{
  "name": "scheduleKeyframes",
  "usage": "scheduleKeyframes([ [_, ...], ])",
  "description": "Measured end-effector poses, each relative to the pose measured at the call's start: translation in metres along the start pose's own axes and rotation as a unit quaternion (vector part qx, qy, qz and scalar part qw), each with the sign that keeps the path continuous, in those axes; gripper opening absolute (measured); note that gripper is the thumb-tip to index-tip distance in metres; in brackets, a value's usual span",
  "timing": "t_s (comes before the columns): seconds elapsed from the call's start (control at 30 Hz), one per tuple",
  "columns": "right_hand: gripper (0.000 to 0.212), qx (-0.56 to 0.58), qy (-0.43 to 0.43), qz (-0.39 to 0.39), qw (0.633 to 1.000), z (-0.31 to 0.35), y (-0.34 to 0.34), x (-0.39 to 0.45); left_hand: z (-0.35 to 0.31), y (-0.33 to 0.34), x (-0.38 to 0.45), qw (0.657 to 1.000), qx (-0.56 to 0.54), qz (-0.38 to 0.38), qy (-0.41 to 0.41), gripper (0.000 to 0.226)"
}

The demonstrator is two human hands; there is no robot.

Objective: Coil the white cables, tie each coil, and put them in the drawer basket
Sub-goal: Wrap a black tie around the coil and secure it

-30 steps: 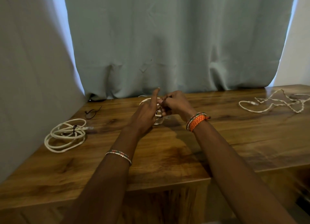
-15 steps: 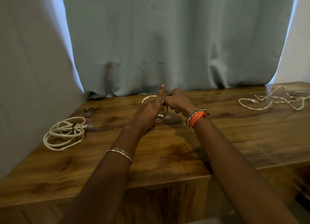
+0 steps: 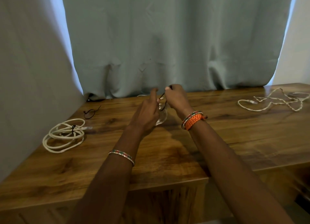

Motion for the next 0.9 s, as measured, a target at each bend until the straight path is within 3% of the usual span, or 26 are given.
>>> scheduleKeyframes([
  [0.07,0.032,0.039,0.010,-0.010,0.999,0.000,0.002,0.000,0.001,-0.002,0.001,1.000,-0.026,-0.002,0.004,0.017],
  [0.17,0.029,0.096,0.040,-0.004,0.995,-0.005,0.006,0.001,0.003,-0.004,0.004,0.999,-0.046,-0.006,0.000,0.029],
  [0.27,0.029,0.159,0.050,0.022,0.986,-0.006,0.008,0.000,0.007,-0.012,0.006,0.995,-0.091,-0.044,-0.017,0.028],
  [0.47,0.010,0.409,0.124,0.045,0.903,-0.006,0.008,-0.005,0.034,-0.024,0.006,0.978,-0.144,-0.079,-0.125,0.017],
  [0.57,0.012,0.500,0.146,0.052,0.852,-0.003,0.007,-0.008,0.038,-0.025,0.005,0.977,-0.128,-0.088,-0.149,0.016],
  [0.63,0.015,0.512,0.147,0.053,0.845,-0.002,0.006,-0.009,0.041,-0.024,0.005,0.976,-0.111,-0.098,-0.160,0.016],
  [0.73,0.027,0.486,0.139,0.033,0.862,-0.005,0.003,-0.007,0.043,-0.027,0.004,0.977,-0.071,-0.118,-0.164,0.019],
  [0.9,0.022,0.527,0.140,-0.014,0.838,-0.010,-0.004,-0.007,0.042,-0.035,0.001,0.973,-0.014,-0.159,-0.168,0.022],
])
Point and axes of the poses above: each hand's wrist, its own x-axis towards the middle knuckle, its own y-axis out of the palm, z = x × y, the point moved 7 cm from there along x, towards the middle knuckle, and after that the axes turned 12 degrees about -y, right-handed, at the moved point
